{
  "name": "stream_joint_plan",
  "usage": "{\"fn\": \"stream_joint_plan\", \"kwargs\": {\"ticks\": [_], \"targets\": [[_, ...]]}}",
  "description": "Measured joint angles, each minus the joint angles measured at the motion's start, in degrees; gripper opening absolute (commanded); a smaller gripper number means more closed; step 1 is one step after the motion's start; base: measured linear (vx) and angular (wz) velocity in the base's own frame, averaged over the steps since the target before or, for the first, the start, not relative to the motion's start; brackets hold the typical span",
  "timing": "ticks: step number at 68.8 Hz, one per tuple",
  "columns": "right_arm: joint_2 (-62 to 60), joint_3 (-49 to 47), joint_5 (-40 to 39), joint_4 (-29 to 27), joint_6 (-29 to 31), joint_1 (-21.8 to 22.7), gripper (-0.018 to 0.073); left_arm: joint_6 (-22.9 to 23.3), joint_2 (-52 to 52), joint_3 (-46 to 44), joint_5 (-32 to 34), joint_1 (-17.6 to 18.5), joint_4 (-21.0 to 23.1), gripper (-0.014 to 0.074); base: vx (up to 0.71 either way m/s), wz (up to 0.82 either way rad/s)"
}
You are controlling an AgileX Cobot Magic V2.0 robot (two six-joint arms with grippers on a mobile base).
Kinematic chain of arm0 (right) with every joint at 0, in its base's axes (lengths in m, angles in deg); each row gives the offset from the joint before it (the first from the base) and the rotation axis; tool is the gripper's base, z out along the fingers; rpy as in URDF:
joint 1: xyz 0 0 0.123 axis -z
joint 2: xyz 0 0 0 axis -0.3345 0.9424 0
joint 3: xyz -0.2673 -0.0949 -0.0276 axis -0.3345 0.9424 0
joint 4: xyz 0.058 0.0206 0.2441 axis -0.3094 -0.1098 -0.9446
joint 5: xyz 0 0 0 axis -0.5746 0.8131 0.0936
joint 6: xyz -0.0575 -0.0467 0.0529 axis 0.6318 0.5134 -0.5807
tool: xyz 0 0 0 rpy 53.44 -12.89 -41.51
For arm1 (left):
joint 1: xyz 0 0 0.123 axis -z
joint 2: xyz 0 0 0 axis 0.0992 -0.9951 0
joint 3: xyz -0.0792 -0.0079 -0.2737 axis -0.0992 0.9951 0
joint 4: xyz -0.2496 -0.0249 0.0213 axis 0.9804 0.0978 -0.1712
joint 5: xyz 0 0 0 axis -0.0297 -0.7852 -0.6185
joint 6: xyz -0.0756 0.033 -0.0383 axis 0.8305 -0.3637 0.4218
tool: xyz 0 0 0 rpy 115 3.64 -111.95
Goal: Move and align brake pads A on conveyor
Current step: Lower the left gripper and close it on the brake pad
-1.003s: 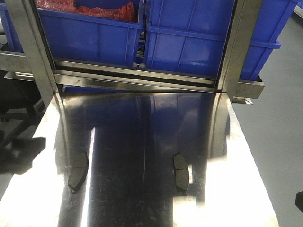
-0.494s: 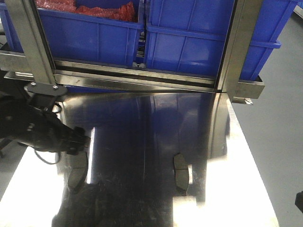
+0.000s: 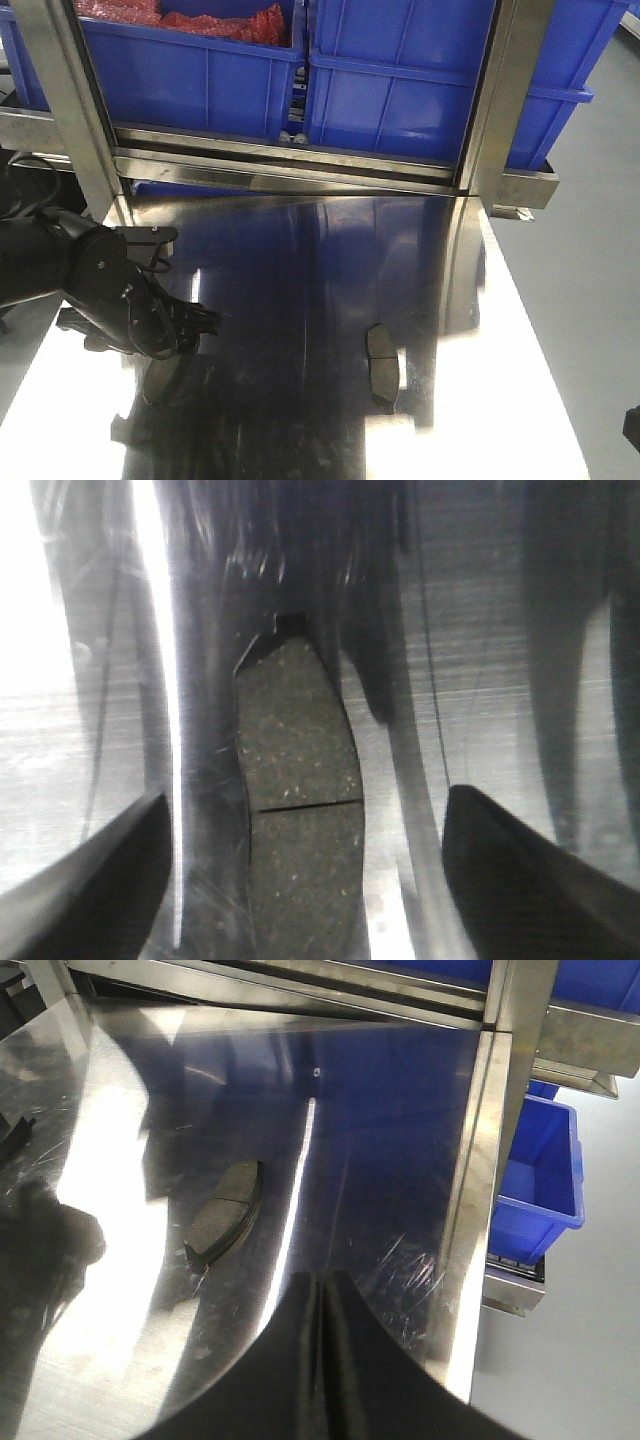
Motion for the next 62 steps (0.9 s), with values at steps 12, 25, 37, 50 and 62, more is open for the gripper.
{"fn": "stream_joint_plan", "kwargs": {"ticks": [12, 25, 37, 50, 62], "targets": [[0.0, 0.0, 0.04, 0.0, 0.0, 0.0, -0.001, 0.04, -1.95, 0.0, 0.02, 0.0, 0.42, 0.0498, 0.0, 0.0], [0.0, 0.0, 0.04, 0.0, 0.0, 0.0, -0.001, 0.04, -3.2, 0.0, 0.09, 0.0, 0.77, 0.0498, 0.0, 0.0], [0.0, 0.0, 0.04, 0.0, 0.0, 0.0, -0.001, 0.04, -3.39, 0.0, 0.2, 0.0, 0.83, 0.0487, 0.0, 0.0], [0.0, 0.0, 0.04, 0.0, 0.0, 0.0, -0.001, 0.04, -3.39, 0.0, 0.25, 0.0, 0.89, 0.0424, 0.0, 0.0], [0.0, 0.0, 0.04, 0.0, 0.0, 0.0, -0.001, -0.07, -3.39, 0.0, 0.26, 0.0, 0.89, 0.0302, 0.0, 0.0]]}}
